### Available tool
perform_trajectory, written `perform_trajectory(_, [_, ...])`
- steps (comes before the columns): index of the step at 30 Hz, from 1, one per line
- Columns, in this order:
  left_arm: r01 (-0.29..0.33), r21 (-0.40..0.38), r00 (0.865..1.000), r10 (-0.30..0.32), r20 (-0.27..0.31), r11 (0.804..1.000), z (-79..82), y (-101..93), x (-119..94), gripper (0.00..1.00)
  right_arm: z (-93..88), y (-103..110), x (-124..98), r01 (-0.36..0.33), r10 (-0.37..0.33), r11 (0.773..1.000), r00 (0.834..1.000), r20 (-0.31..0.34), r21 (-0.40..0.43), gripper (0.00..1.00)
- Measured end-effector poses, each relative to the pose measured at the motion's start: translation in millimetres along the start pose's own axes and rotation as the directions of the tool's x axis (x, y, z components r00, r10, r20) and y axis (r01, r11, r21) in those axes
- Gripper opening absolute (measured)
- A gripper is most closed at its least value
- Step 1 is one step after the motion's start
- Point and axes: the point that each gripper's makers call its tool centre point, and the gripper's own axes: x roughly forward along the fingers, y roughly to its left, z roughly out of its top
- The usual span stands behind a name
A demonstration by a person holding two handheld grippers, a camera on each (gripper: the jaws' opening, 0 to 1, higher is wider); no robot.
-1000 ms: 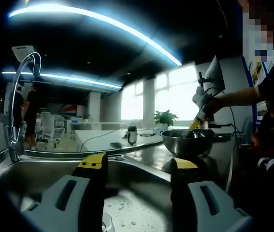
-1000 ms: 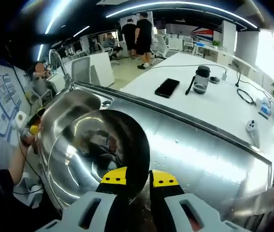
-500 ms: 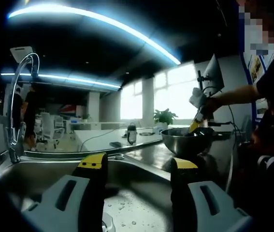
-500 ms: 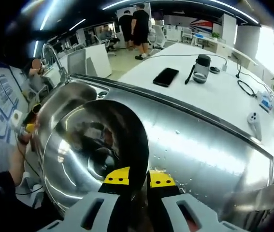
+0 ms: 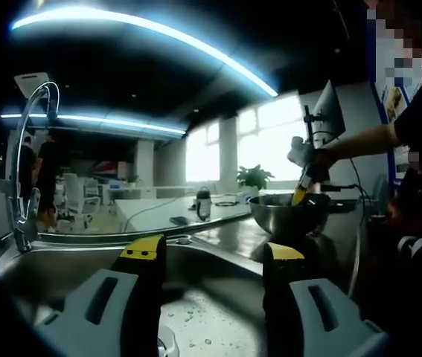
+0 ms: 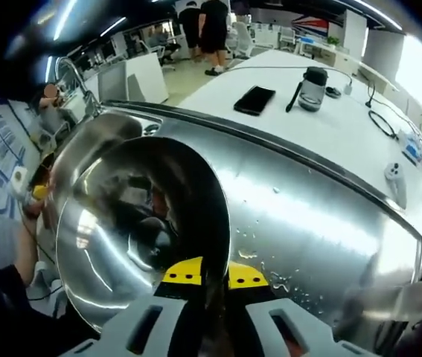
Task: Pick up bowl with dirty water move over sink pour dirty water into sink return bowl to place
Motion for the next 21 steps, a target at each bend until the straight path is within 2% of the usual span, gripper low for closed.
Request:
perform_trajectory(5, [-0.002,0.006,1.000,0.002,-0.005,1.000,-0.8,-1.0,0.0,0.52,-4.6,-2.4,2.5,0.021,-0.019,0.999,0.998,-0.055,0.041,0.01])
perform_trajectory(11, [-0.003,0.006,1.000,0.003,0.001,1.000,0.1,-0.7,-0.5,0.51,1.3,-3.4,4.2,0.032,-0.029,0.997,0.999,-0.045,0.075,0.00])
perform_trajectory(16, [0.003,0.015,1.000,-0.003,-0.012,1.000,-2.8,-1.2,0.5,0.51,4.9,-0.9,2.5,0.064,-0.063,0.997,0.998,-0.010,0.037,0.00])
perform_trajectory(21, [0.001,0.013,1.000,-0.001,-0.006,1.000,-1.7,-0.2,0.1,0.51,2.1,-3.0,2.3,0.067,-0.067,0.997,0.998,0.000,0.042,0.00])
